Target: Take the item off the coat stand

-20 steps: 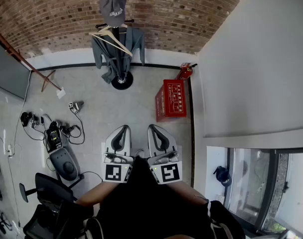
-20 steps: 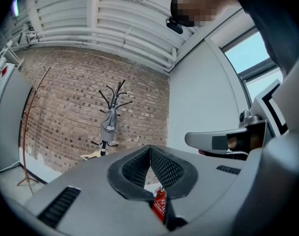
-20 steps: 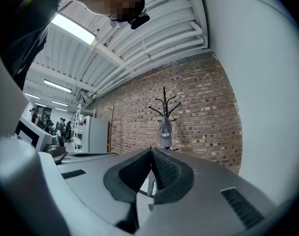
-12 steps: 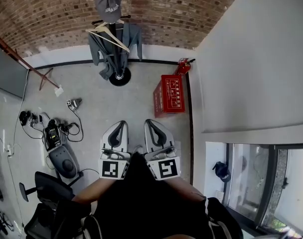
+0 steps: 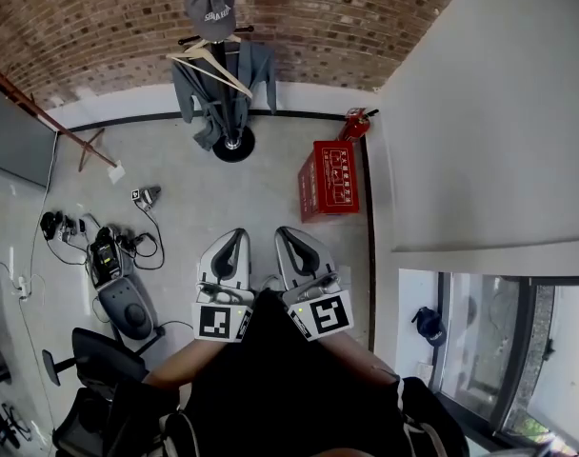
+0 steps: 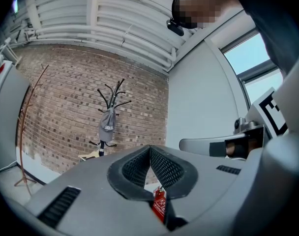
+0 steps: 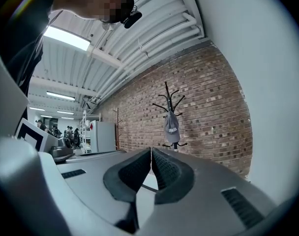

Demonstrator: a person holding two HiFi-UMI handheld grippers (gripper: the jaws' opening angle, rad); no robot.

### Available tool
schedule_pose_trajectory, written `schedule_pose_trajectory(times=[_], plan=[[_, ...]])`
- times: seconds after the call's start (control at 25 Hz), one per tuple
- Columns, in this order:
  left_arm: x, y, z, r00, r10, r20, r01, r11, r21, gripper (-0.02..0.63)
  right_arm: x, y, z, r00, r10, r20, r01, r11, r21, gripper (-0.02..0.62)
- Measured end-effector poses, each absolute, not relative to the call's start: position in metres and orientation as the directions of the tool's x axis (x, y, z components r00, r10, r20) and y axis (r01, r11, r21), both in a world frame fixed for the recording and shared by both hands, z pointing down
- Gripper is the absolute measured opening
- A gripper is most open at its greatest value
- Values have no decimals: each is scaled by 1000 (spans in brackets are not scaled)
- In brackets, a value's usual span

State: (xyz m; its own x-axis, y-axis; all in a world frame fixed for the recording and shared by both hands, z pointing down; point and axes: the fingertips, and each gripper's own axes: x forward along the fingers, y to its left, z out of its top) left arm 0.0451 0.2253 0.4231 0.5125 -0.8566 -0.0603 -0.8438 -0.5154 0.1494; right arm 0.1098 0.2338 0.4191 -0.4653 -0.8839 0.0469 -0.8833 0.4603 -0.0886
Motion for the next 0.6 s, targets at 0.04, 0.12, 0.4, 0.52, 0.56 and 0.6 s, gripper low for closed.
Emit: schedule_pose_trajectory(times=[0.04, 0.12, 0.4, 0.52, 0.56, 0.6], plan=[[44, 223, 423, 512, -857, -60, -844, -515, 151, 18, 110, 232, 419, -461, -886, 51, -886, 456, -82, 20], [41, 216, 421, 514, -856, -64, -841, -517, 158, 18, 109, 225, 420, -441, -896, 56, -897, 437, -69, 20], [18, 192, 425, 527, -848, -58, -826, -528, 197, 18, 77, 197, 427, -442, -892, 97, -897, 438, -57, 20], [-2, 175, 422, 519, -852, -71, -827, -521, 211, 18, 55, 181, 424, -453, -885, 107, -891, 452, -38, 20], [-11, 168, 421, 515, -854, -73, -828, -517, 217, 18, 46, 175, 422, -460, -882, 105, -888, 459, -36, 20], [-21, 162, 420, 509, -858, -74, -830, -512, 222, 18, 35, 170, 420, -469, -877, 99, -883, 468, -37, 20]])
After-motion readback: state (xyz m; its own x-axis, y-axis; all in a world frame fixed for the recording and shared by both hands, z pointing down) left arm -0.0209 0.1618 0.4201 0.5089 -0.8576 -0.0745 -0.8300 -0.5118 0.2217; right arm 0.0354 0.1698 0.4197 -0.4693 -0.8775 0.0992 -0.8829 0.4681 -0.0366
